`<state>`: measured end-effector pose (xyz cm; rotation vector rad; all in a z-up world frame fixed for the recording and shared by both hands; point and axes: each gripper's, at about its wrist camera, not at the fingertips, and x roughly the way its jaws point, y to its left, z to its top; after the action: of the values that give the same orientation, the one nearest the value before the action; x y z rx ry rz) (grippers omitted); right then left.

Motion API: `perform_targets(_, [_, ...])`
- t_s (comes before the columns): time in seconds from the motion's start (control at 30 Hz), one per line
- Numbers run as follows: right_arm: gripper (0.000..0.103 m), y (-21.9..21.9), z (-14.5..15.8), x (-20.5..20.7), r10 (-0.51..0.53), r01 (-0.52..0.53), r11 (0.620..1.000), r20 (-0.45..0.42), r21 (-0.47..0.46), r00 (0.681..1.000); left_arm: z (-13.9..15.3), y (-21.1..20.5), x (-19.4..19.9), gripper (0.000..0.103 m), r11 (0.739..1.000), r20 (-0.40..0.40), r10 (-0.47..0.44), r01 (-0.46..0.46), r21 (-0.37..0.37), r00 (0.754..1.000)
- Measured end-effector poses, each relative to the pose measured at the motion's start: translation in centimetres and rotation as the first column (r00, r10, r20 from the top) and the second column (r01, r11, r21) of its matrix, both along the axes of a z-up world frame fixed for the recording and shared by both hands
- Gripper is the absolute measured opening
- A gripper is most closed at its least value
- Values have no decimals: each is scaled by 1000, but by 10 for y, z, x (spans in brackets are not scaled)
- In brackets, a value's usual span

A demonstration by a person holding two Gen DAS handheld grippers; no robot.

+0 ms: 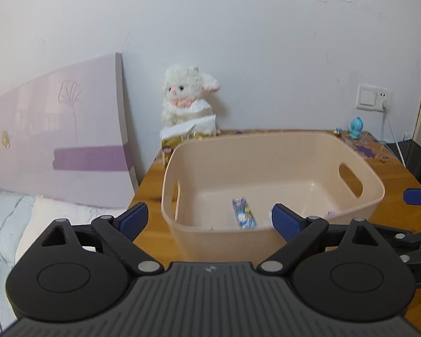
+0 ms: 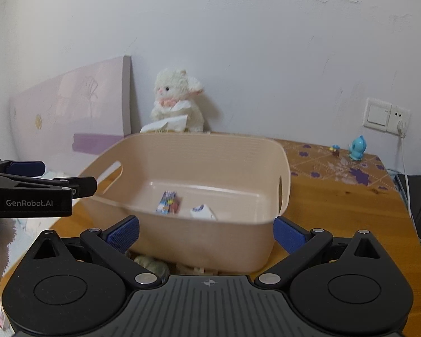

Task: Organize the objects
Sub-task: 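Grasp the cartoon tissue pack with the left gripper while the right grasps the blue-and-white box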

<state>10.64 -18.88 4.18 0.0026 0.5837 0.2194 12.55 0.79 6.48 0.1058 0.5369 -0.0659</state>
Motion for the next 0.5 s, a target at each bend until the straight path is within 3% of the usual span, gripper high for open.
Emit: perform_targets(0.5, [103,14,-70,-9,12,-28,995,-165,-92,986,-71,20,-7,95,1000,-172,17,-21,-21,985])
